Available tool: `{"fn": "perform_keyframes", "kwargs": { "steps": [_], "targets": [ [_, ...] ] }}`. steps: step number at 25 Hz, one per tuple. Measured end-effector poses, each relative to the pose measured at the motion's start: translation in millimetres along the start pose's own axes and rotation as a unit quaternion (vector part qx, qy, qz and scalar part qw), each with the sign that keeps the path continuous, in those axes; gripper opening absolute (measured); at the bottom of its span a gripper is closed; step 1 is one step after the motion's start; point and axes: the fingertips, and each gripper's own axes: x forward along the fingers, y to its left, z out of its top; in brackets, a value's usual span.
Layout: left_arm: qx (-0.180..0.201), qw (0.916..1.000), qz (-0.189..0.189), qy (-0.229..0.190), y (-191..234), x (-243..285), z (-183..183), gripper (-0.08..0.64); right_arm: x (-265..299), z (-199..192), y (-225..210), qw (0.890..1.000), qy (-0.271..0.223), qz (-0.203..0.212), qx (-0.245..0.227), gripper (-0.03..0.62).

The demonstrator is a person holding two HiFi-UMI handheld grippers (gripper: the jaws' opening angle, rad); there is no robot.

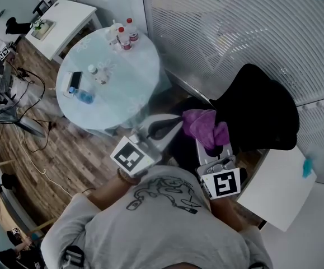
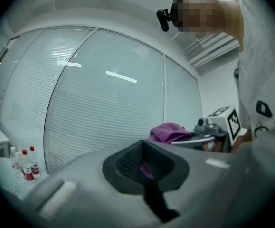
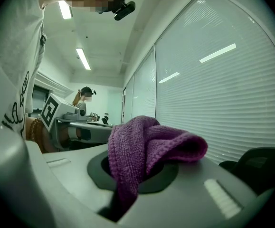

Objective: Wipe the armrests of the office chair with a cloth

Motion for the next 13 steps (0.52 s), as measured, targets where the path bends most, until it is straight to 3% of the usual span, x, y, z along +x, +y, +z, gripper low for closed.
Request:
{"fn": "perform_keyframes", "kwargs": {
  "steps": [7, 13],
  "targets": [
    [0.019, 0.9998, 0.006, 0.002, -15, -5, -7, 0.000, -15, -6, 5, 1.000, -0.003, -0.004, -0.002, 0.031],
    [0.006, 0.9999, 0.010, 0.003, 23, -8, -3, 0.000, 21, 1, 3, 1.000, 0.004, -0.006, -0.001, 0.031]
  ]
}}
